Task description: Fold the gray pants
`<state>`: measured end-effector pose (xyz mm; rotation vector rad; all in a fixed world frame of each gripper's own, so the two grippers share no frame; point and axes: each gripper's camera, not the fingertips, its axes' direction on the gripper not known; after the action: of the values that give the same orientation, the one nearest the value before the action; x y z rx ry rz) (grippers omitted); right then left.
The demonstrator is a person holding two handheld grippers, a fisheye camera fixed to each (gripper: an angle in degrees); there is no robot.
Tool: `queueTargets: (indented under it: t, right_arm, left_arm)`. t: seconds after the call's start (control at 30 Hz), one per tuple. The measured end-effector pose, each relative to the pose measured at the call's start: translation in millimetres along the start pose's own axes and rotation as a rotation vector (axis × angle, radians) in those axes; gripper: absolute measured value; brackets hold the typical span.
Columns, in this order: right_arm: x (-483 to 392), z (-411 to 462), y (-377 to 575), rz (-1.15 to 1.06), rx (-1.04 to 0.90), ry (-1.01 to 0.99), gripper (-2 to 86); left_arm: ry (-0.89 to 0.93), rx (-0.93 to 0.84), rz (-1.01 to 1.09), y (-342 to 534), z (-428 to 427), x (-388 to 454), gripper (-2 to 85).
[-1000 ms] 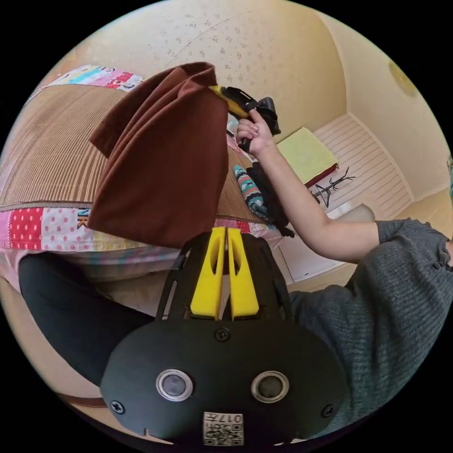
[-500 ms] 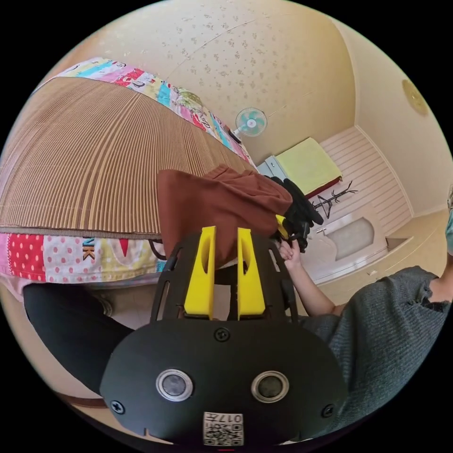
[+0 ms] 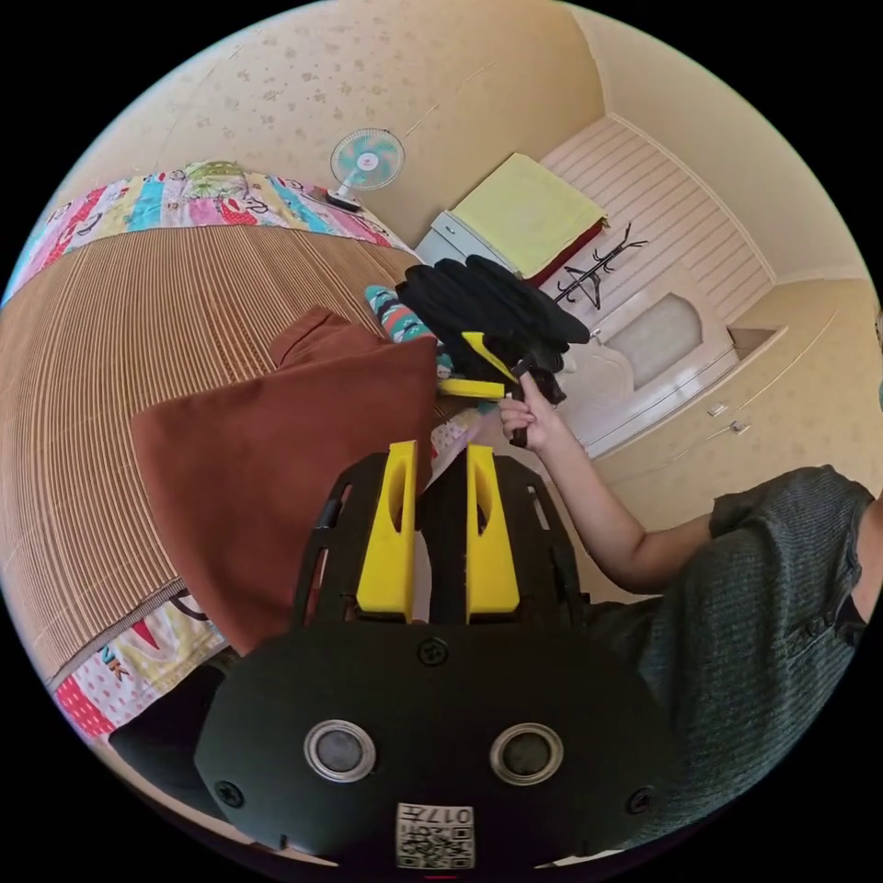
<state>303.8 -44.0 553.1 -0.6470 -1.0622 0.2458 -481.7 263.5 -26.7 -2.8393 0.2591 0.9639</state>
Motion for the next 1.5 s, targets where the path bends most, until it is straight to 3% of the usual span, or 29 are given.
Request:
queueTargets:
  t: [0.17, 0.23, 0.37, 0.43, 0.53, 0.73, 0.87, 1.0, 1.13, 1.23, 1.3, 1.37, 1.5]
  right_arm:
    - [11.4, 20.3, -6.0, 0.058, 0.130, 0.039, 22.2]
    - [12.2, 27.7, 1.8, 0.047, 0.118, 0.044, 14.3]
    - [-9.5, 27.7, 40.7, -0.165, 0.128, -0.120, 8.4]
    - [-41.7, 31.2, 79.5, -0.424, 0.056, -0.204, 8.0]
    - [-66.6, 47.0, 130.1, -0.644, -0.066, -0.237, 8.1]
    - [-36.5, 87.3, 183.6, -0.659, -0.234, -0.414, 8.6]
    - [-34.8, 97.4, 207.3, -0.708, -0.320, -0.314, 9.8]
    - [-33.9, 82.5, 210.2, -0.587, -0.341, -0.303, 12.8]
    - [-73.6, 100.5, 232.6, -0.646, -0.351, 0.036, 19.6]
    - [-82.3, 146.6, 245.8, -0.639, -0.497, 0.131, 20.3]
    - [-82.1, 158.2, 254.3, -0.635, -0.497, 0.241, 16.3]
    - [-85.1, 151.2, 265.9, -0.694, -0.471, 0.173, 7.9]
    - [-88.8, 99.0, 277.3, -0.640, -0.175, 0.329, 3.1]
  left_arm:
    - [0.035, 0.003, -0.085, 13.4, 7.8, -0.2, 8.6]
    - [0.010, 0.016, -0.111, 17.3, 2.7, -0.3, 8.6]
    - [0.003, 0.059, -0.162, 12.6, -13.8, -5.8, 8.8]
    - [0.019, 0.088, -0.174, 3.6, -20.8, -7.4, 9.3]
    - [0.049, 0.164, -0.164, -16.3, -30.6, -4.8, 9.8]
    - [0.030, 0.200, -0.394, -52.0, -4.4, -40.5, 15.2]
    - [0.056, 0.133, -0.439, -58.2, 27.0, -62.1, 5.1]
    - [0.019, 0.167, -0.414, -43.9, 31.7, -42.2, 2.1]
    - [-0.016, 0.174, -0.337, -41.2, 36.2, -10.5, 1.3]
    - [0.018, 0.171, -0.256, -40.7, 41.8, 12.6, 0.9]
    - [0.052, 0.147, -0.210, -39.7, 40.1, 22.1, 0.5]
    - [0.053, 0.129, -0.167, -37.0, 31.2, 27.0, 0.1]
    - [0.085, 0.236, -0.182, -13.3, -17.6, 27.5, -0.4]
